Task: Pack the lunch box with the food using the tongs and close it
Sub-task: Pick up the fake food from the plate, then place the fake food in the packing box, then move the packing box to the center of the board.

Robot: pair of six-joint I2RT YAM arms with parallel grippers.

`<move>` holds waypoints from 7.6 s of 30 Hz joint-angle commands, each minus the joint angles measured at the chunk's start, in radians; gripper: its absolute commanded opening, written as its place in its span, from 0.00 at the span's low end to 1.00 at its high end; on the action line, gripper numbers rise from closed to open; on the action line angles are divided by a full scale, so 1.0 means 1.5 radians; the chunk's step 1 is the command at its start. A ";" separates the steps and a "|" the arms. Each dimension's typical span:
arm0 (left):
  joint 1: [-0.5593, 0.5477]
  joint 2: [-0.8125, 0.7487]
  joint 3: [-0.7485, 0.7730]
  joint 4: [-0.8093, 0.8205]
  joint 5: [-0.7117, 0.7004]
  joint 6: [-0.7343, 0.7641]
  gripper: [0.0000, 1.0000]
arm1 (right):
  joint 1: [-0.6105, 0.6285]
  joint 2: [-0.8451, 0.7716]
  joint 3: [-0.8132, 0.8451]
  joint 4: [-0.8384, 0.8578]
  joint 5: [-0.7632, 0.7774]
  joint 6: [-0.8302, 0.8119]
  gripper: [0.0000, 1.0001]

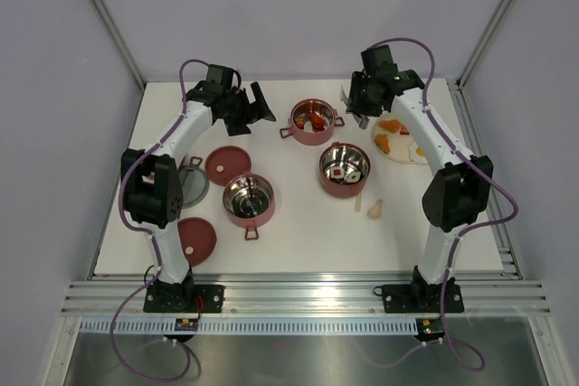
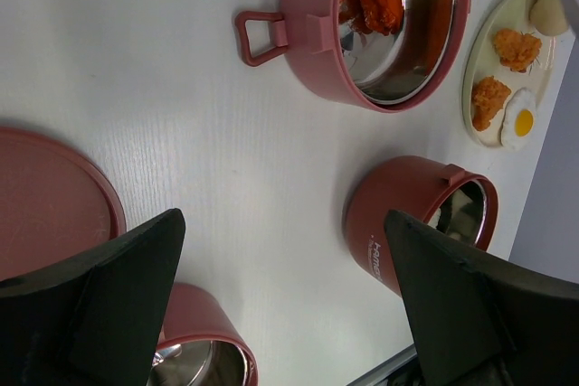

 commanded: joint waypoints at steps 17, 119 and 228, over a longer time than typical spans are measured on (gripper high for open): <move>0.005 -0.022 0.005 0.013 0.011 0.010 0.96 | -0.210 -0.187 -0.270 0.063 0.045 -0.001 0.43; -0.003 -0.008 0.000 0.015 0.017 0.007 0.96 | -0.267 -0.059 -0.210 0.050 -0.002 -0.125 0.56; 0.012 -0.414 -0.463 -0.142 -0.210 -0.006 0.97 | 0.116 0.104 0.152 -0.070 -0.003 -0.096 0.52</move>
